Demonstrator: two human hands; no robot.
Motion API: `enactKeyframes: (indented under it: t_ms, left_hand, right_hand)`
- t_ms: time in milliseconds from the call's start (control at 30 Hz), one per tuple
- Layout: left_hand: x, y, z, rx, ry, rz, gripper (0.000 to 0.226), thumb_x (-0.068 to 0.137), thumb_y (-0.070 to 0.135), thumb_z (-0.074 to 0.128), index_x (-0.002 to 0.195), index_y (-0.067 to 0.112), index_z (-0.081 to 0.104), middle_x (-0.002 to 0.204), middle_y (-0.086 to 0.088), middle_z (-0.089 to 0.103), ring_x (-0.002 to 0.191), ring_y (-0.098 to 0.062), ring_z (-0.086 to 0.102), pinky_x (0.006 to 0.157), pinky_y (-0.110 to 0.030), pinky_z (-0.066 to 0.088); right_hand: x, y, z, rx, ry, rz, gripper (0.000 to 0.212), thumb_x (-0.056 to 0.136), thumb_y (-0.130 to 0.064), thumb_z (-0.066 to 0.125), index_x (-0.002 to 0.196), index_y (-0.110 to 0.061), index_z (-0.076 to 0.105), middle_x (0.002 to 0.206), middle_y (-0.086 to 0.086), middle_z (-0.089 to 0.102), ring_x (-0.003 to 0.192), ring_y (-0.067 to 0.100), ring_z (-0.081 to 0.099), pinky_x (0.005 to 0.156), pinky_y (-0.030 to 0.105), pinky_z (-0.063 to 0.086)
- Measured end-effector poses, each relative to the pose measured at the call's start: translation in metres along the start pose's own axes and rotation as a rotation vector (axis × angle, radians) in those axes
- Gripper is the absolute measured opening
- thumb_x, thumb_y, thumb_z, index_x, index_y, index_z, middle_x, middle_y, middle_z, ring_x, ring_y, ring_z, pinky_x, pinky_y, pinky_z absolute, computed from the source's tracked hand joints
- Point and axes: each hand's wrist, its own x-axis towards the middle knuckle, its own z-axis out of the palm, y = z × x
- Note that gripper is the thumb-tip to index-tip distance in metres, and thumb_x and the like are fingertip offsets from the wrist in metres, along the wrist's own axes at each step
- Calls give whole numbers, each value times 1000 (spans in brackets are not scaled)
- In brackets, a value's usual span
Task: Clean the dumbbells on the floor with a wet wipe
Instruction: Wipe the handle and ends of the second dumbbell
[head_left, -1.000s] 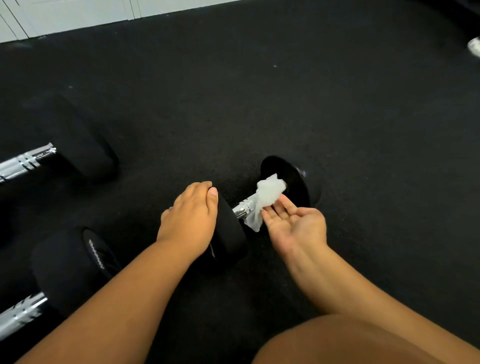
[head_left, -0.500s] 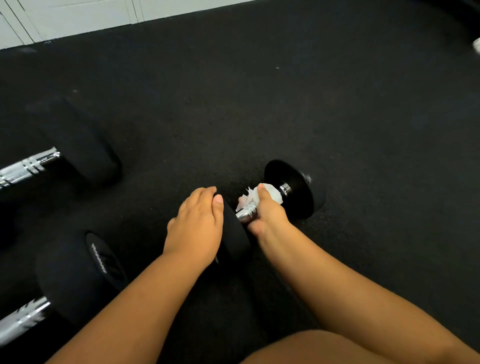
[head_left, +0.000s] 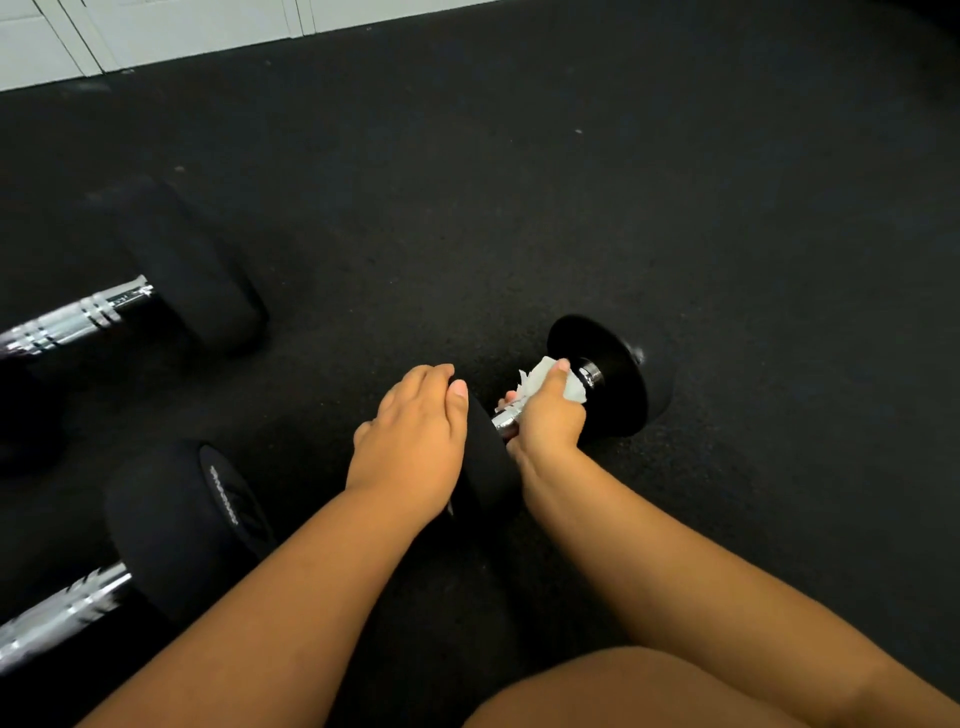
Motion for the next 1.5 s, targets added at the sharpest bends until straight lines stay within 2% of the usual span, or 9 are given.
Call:
enactKeyframes:
  t_ms: [167, 300, 400, 567, 733, 933, 1200, 1367, 1500]
  left_hand:
    - [2, -1, -1, -1, 5, 0, 46, 102, 43, 18, 142, 29, 36, 146, 12, 35, 135, -13, 33, 101, -44, 33]
    - [1, -1, 1, 0, 19, -1, 45, 102, 42, 19, 141, 28, 37, 146, 12, 36, 135, -13, 33, 101, -43, 34]
    - [0, 1, 2, 0, 34, -4, 46, 102, 41, 20, 141, 27, 38, 145, 11, 37, 135, -13, 34, 100, -43, 34]
    - [0, 1, 3, 8, 19, 2, 46, 102, 42, 19, 142, 28, 36, 147, 12, 35, 136, -12, 32, 101, -42, 33]
    - [-5, 2, 7, 10, 61, 3, 45, 102, 40, 19, 141, 27, 37, 145, 11, 36, 135, -12, 33, 99, -41, 35]
    - [-2, 6, 5, 2, 56, -29, 45, 102, 40, 19, 141, 27, 37, 145, 10, 37, 135, -12, 34, 100, -43, 35]
    - [-1, 3, 5, 5, 41, -21, 45, 102, 40, 19, 142, 27, 37, 146, 10, 36, 135, -13, 32, 101, -45, 34]
    - [-1, 2, 6, 6, 42, -22, 44, 102, 40, 20, 141, 27, 38, 145, 10, 37, 135, -14, 33, 101, -48, 35]
    - [1, 3, 6, 1, 37, -28, 45, 102, 40, 19, 141, 27, 38, 145, 10, 37, 134, -14, 34, 101, -46, 33]
  right_hand:
    - [1, -2, -29, 175, -339, 64, 25, 101, -13, 47, 122, -2, 53, 92, 15, 62, 70, 21, 59, 71, 36, 51]
    - [-4, -9, -26, 67, -325, 29, 12, 91, 6, 54, 100, 3, 61, 85, 16, 63, 66, 19, 58, 65, 32, 51]
    - [-4, -11, -8, -46, -151, -4, 15, 95, -4, 52, 83, -9, 61, 77, 15, 67, 55, 15, 50, 55, 30, 45]
    - [1, -9, -18, -41, -182, 25, 39, 98, -41, 49, 108, -4, 59, 77, 13, 66, 62, 19, 59, 61, 32, 53]
    - [-4, -5, -16, 102, -161, 140, 35, 97, -22, 56, 122, 3, 53, 100, 23, 66, 73, 25, 65, 69, 38, 54]
    - [-7, -8, -5, -108, -40, 108, 11, 91, -4, 58, 101, -3, 59, 76, 14, 62, 56, 19, 57, 55, 31, 50]
    - [-4, -4, -12, -103, -81, 119, 50, 89, -59, 53, 96, -10, 60, 84, 15, 71, 75, 25, 70, 78, 45, 59]
    - [-10, -2, -16, -47, -189, 118, 32, 95, -13, 57, 122, 5, 52, 93, 22, 66, 75, 27, 68, 83, 44, 56]
    - [-13, -10, -7, -124, -138, 118, 8, 88, 7, 56, 94, 1, 56, 76, 22, 59, 52, 27, 59, 55, 34, 54]
